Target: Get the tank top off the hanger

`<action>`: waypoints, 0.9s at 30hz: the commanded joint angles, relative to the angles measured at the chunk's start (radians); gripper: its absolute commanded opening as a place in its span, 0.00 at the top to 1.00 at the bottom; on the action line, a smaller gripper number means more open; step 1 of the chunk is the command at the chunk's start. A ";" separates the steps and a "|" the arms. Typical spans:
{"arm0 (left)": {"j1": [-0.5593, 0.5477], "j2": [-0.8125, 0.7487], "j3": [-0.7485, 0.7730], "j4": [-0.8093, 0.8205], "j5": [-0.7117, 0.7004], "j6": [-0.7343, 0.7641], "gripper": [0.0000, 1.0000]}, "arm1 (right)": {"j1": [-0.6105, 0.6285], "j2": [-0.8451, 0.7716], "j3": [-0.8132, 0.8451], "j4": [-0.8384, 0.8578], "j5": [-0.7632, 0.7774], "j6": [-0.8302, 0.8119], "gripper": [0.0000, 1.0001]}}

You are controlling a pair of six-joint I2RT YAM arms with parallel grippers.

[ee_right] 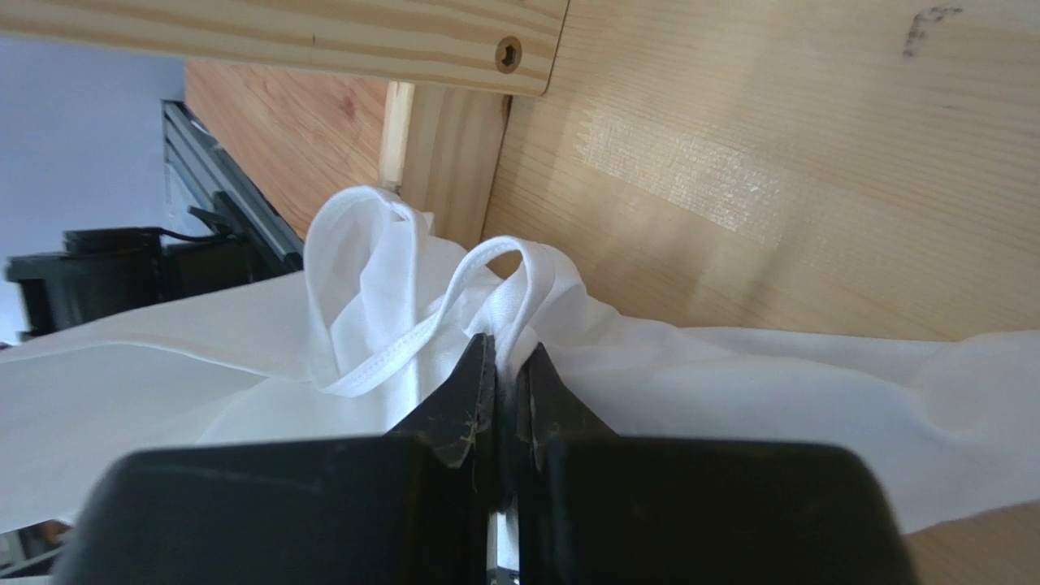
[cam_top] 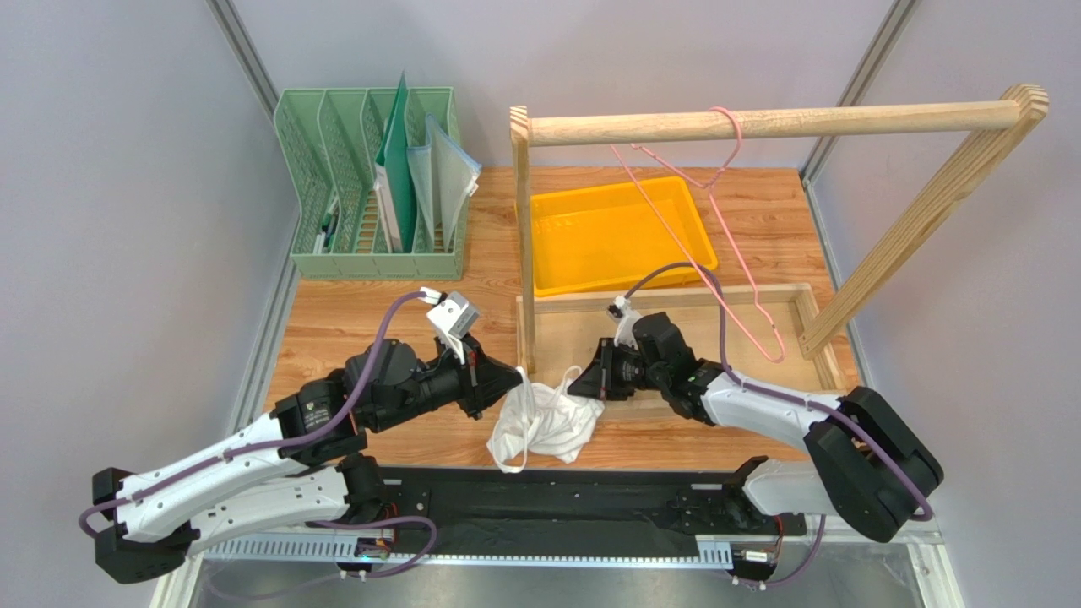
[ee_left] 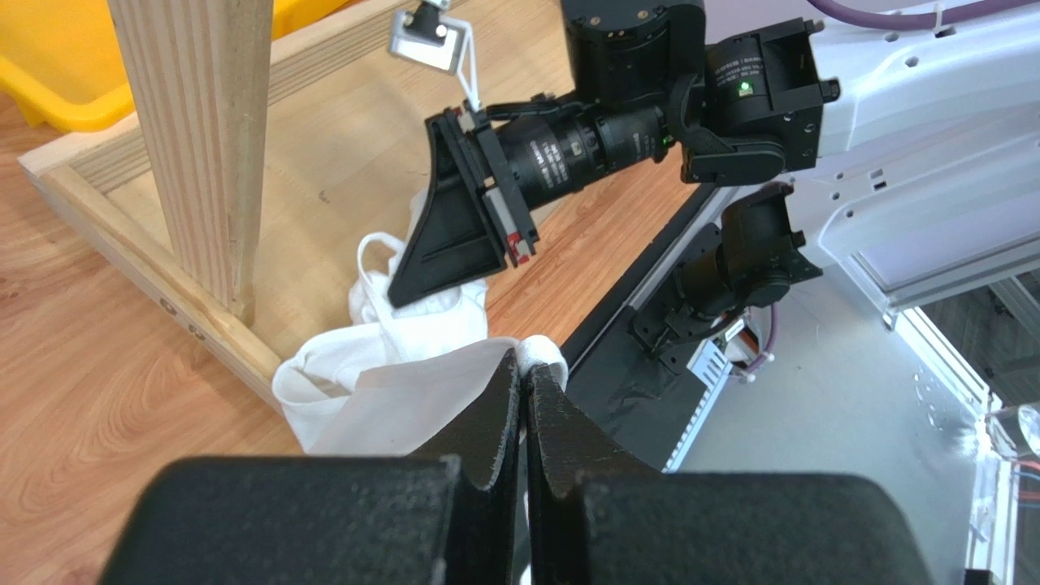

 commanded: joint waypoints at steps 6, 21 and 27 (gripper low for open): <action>-0.002 0.021 0.009 -0.021 -0.040 -0.036 0.95 | -0.186 -0.056 -0.080 0.195 -0.185 0.179 1.00; -0.002 0.008 -0.001 -0.037 -0.048 -0.044 0.54 | -0.523 -0.205 -0.015 0.182 -0.330 0.297 1.00; -0.002 -0.011 -0.008 -0.047 -0.044 -0.050 0.53 | -0.670 -0.157 0.067 0.262 -0.373 0.415 1.00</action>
